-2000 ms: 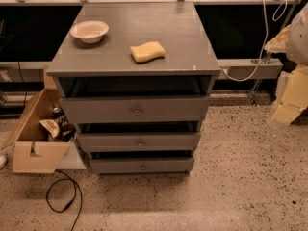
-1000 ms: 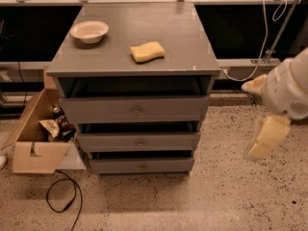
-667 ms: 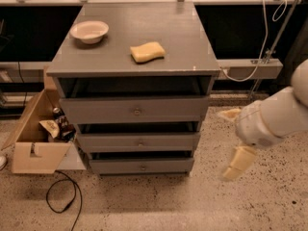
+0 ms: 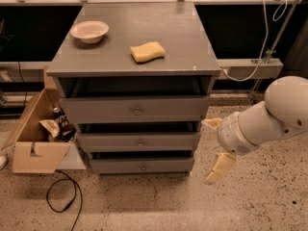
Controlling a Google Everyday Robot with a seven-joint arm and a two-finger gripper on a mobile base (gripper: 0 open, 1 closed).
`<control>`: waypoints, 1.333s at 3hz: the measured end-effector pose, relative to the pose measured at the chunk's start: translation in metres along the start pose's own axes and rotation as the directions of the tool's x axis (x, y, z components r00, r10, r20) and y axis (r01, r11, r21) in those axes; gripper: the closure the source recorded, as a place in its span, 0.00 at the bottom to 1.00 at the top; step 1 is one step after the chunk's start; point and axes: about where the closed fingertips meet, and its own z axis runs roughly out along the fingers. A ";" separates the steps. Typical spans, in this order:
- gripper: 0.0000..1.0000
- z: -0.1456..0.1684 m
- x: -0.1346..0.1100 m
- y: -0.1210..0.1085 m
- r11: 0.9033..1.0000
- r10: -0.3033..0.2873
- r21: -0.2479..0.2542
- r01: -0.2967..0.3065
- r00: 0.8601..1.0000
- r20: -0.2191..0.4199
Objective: Open middle drawer
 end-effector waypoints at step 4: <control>0.00 0.258 0.095 -0.074 0.987 -0.158 0.039 0.159 0.987 -0.014</control>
Offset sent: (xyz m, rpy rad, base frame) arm 0.0824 0.0162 -0.2649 -0.0641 -0.0461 0.1210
